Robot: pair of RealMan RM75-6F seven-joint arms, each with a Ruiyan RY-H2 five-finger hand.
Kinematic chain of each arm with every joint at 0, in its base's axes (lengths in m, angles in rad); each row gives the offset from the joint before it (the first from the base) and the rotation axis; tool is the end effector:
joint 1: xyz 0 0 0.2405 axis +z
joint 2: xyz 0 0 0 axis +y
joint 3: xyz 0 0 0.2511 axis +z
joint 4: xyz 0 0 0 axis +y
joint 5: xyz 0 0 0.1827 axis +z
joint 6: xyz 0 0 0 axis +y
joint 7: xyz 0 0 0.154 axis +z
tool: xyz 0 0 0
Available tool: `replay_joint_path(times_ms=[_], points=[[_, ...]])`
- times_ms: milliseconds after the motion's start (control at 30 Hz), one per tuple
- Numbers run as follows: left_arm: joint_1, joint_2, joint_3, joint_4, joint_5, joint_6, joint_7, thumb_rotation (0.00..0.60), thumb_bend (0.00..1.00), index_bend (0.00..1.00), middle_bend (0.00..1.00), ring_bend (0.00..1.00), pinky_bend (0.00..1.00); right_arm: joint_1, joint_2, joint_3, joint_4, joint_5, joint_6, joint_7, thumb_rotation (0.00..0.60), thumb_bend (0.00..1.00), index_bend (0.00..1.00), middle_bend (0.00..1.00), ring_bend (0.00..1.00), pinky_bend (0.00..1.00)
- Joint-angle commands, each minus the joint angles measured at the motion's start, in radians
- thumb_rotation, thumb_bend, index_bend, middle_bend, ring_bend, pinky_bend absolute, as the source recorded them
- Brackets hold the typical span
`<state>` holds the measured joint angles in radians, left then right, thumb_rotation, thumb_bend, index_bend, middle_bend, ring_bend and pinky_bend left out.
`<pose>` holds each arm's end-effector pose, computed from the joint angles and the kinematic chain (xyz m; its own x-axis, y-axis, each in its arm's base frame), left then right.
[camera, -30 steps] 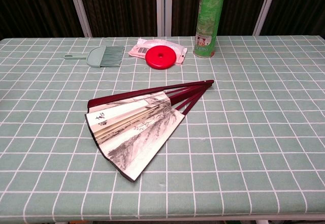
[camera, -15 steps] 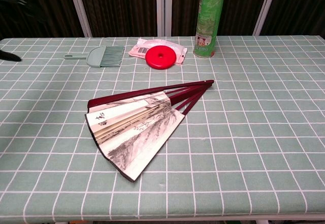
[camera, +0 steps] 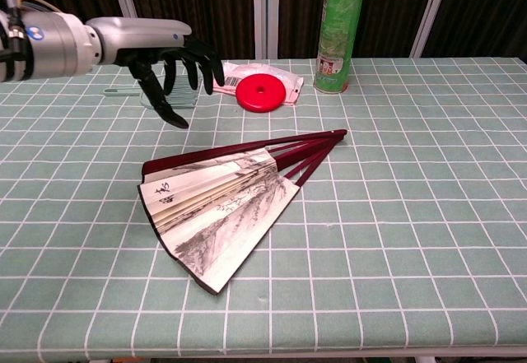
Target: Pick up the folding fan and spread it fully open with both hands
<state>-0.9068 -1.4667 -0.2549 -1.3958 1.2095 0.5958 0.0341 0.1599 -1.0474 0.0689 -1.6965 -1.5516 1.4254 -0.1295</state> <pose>-0.1015 0.3795 0.0068 0.4326 0.4367 0.7888 0.8477 -0.4950 -0.1908 -0.2639 -0.2107 0.1876 0.5063 0.0030 0.8623 -0.8540 -0.1372 0.5019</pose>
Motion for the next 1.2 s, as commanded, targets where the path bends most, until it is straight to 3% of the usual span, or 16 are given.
replay_joint_path(times_ms=[33,500,800,1200], points=[[-0.054,-0.054,0.02,0.047,-0.072,-0.035,0.079,0.6,0.13,0.3,0.34,0.33,0.5,-0.002,0.001,-0.002,0.0,0.002,0.0,0.0,0.6,0.16,0.0,0.0,0.0,0.0],[-0.194,-0.149,0.108,0.144,-0.433,-0.072,0.28,0.6,0.25,0.3,0.38,0.38,0.5,-0.009,-0.002,-0.006,0.001,0.019,0.0,-0.002,0.6,0.16,0.0,0.0,0.0,0.0],[-0.22,-0.212,0.165,0.197,-0.497,-0.015,0.337,0.6,0.25,0.3,0.39,0.39,0.5,-0.013,-0.006,-0.007,0.01,0.033,-0.004,0.006,0.6,0.16,0.0,0.0,0.0,0.0],[-0.221,-0.243,0.177,0.217,-0.508,-0.008,0.332,0.6,0.25,0.35,0.43,0.44,0.54,-0.017,-0.011,-0.008,0.017,0.041,-0.003,0.011,0.6,0.16,0.0,0.0,0.0,0.0]])
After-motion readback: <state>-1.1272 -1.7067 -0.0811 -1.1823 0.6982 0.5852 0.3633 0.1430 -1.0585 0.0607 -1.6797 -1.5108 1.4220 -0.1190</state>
